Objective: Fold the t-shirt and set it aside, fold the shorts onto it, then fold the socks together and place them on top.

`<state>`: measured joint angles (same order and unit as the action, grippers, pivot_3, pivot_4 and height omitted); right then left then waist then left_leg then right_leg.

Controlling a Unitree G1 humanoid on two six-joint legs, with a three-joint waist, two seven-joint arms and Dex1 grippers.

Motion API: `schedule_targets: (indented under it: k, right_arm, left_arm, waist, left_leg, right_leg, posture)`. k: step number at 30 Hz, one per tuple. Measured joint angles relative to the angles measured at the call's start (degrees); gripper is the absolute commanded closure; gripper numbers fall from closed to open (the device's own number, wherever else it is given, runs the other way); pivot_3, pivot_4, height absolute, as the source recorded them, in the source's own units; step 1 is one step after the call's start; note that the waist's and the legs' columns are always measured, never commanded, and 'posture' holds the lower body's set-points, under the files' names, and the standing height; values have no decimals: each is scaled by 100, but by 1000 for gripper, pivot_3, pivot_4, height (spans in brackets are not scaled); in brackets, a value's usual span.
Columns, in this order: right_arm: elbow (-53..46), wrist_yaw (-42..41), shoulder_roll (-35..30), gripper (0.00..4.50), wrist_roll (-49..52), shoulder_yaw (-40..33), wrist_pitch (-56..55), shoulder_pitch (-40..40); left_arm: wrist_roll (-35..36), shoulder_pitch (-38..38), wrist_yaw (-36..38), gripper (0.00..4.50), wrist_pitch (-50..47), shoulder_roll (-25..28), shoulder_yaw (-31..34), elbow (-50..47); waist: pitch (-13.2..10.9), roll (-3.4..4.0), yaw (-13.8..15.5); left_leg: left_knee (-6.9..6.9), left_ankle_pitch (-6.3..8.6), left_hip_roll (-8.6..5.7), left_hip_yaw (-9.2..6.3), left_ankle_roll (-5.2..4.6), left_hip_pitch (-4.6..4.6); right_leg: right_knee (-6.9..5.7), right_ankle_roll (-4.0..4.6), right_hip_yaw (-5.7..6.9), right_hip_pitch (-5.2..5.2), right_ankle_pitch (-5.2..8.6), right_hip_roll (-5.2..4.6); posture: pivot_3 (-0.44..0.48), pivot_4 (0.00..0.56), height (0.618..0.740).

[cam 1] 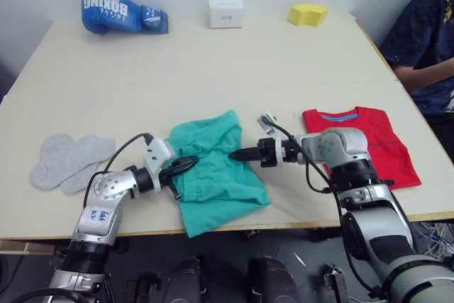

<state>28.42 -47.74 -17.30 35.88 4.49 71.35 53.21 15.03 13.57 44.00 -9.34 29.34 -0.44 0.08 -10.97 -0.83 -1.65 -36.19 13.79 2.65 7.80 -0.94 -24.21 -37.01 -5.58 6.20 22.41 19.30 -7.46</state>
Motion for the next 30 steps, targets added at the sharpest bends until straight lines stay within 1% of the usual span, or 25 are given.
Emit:
schedule_targets:
  k: [1,5,10,16,20,23,24,25,28,29,30]
  right_arm:
    - [50,1,59,4464,-10,-14,-10,34]
    - [101,-11,152,4464,-23,-110,-15,49]
    - [63,134,240,4464,205,-660,398,49]
    - [-488,345,235,4464,486,-1088,787,-93]
    - [-735,367,-2,4464,648,-1236,1077,-262]
    - [-767,539,-290,4464,452,-1211,903,-305]
    - [-770,556,-390,4038,378,-1182,815,-368]
    - [-772,492,-506,3793,360,-1125,758,-467]
    - [-767,303,-763,2785,310,-998,724,-687]
    - [-767,226,-841,2336,299,-921,709,-707]
    - [-769,67,-995,2017,288,-813,647,-734]
  left_arm:
    - [0,-14,-14,4500,11,-2,0,-3]
    - [-1,-81,-64,4500,55,-3,0,-46]
    - [-10,-96,-74,4500,65,-3,-1,-57]
    - [-16,-79,-60,4500,78,-7,-34,-53]
    - [-8,-80,-34,4500,130,-18,-54,-52]
    - [-8,-78,-5,4500,138,-20,-67,-24]
    - [-8,-76,1,4500,136,-22,-71,-2]
    - [-7,-75,10,4500,136,-22,-70,3]
    - [-7,-74,32,4500,136,-21,-62,17]
    - [-9,-66,32,4500,135,-23,-66,25]
    - [-14,-50,32,4500,133,-37,-73,34]
  waist:
    - [0,0,-3]
    - [0,0,-9]
    - [0,-1,-8]
    - [0,-1,-6]
    - [0,-1,3]
    - [0,-1,4]
    - [0,-1,6]
    - [1,-1,8]
    - [1,-1,3]
    - [1,-1,-3]
    - [1,-1,-1]
  left_leg:
    - [0,0,0,4,-2,0]
    - [3,0,4,13,-2,0]
    - [4,0,5,15,-2,1]
    - [8,1,5,17,-3,0]
    - [5,5,1,22,-9,-1]
    - [4,6,1,25,-10,0]
    - [5,6,2,25,-10,0]
    - [6,6,2,25,-10,0]
    - [6,6,2,30,-11,1]
    - [5,6,3,32,-11,2]
    - [5,6,3,34,-11,3]
  right_leg:
    - [1,-3,-2,1,-2,0]
    - [1,-5,-9,9,-3,1]
    - [1,-5,-12,10,-3,1]
    - [3,-5,-14,13,-3,0]
    - [5,-5,-17,13,-3,-5]
    - [6,-7,-17,13,-4,-5]
    - [6,-7,-17,14,-4,-4]
    - [7,-7,-17,13,-4,-4]
    - [8,-7,-20,15,-4,-3]
    - [7,-7,-22,15,-4,-3]
    - [6,-8,-22,15,-4,-3]
  posture:
    - [0,150,740]
    - [0,150,740]
    - [0,150,740]
    - [0,150,740]
    - [0,150,740]
    - [0,150,740]
    - [0,150,740]
    - [0,150,740]
    - [0,150,740]
    - [0,150,740]
    - [0,150,740]
